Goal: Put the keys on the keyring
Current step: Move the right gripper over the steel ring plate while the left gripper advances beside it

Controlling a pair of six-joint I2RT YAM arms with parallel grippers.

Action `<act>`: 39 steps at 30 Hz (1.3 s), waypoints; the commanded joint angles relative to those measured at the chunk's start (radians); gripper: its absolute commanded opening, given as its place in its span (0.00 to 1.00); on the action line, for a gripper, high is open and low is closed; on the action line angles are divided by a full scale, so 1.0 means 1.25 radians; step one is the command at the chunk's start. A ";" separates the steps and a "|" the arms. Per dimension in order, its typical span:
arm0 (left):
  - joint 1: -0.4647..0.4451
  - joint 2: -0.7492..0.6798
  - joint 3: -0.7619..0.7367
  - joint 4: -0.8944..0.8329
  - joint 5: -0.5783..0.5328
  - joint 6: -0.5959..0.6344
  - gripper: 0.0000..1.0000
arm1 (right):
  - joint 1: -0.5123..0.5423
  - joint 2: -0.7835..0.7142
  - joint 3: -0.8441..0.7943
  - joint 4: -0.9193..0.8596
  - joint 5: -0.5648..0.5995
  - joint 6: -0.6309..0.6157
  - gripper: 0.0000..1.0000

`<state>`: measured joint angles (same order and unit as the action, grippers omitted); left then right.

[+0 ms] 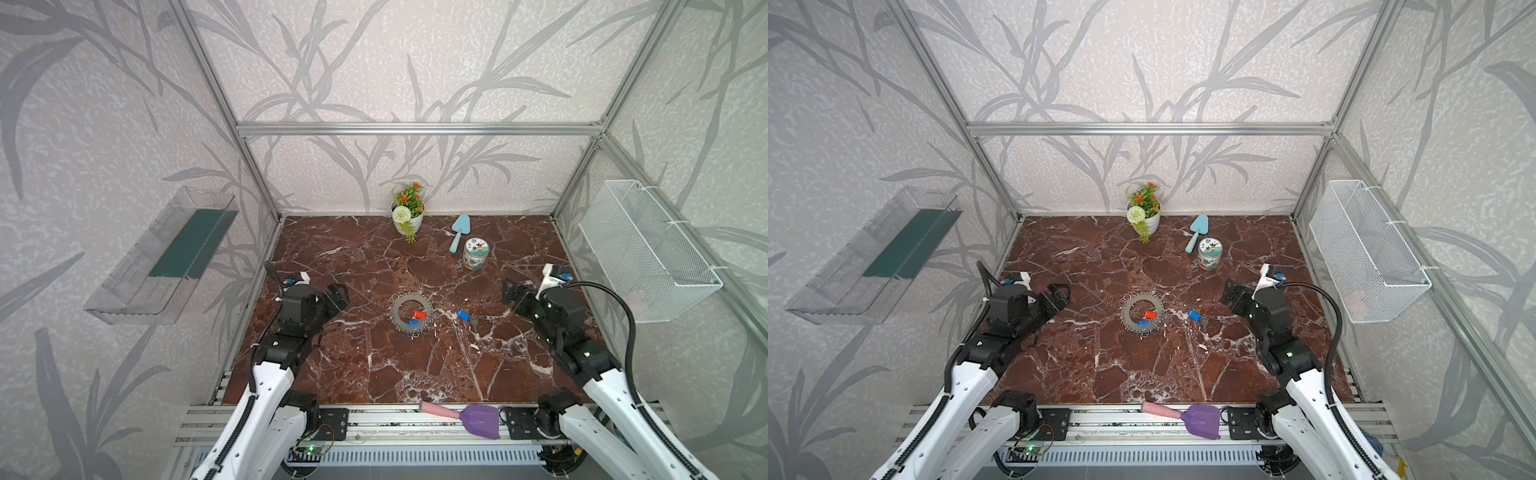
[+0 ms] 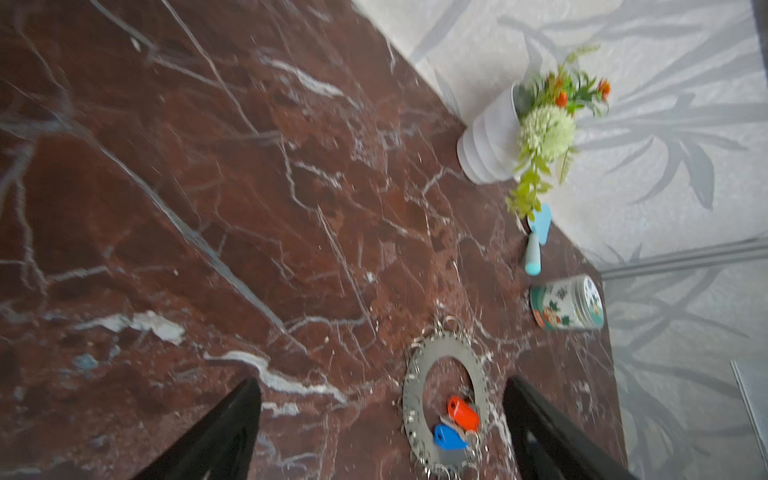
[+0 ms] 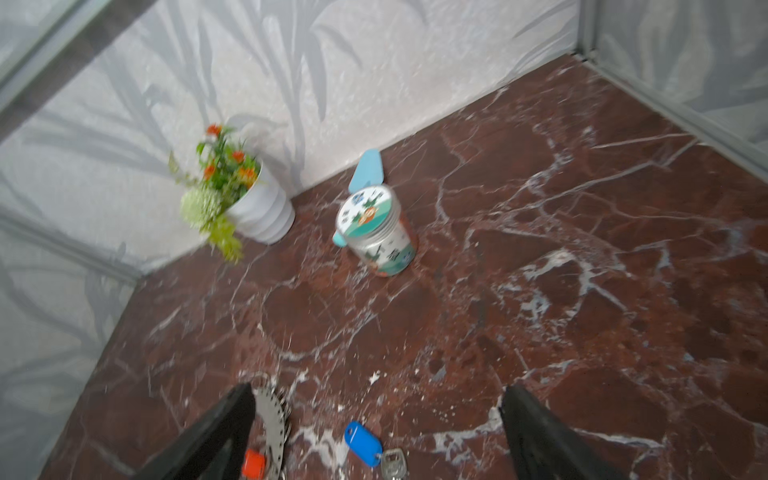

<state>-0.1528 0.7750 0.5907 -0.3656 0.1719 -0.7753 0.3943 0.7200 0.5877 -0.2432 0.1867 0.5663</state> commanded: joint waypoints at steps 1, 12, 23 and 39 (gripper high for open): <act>-0.012 0.071 0.068 -0.121 0.187 0.067 0.89 | 0.148 0.085 0.046 -0.151 0.044 -0.086 0.92; -0.096 0.184 0.149 -0.142 0.279 0.152 0.88 | 0.270 0.463 0.115 0.066 -0.168 -0.001 0.84; -0.102 0.183 0.199 -0.237 0.246 0.265 0.88 | 0.286 0.717 0.229 0.117 -0.274 0.025 0.56; -0.070 0.169 0.188 -0.216 0.269 0.255 0.88 | 0.381 0.845 0.365 0.017 -0.233 -0.031 0.16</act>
<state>-0.2466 1.0035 0.8207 -0.6350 0.4858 -0.4698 0.8719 1.7538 1.0363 -0.1940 -0.0921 0.5247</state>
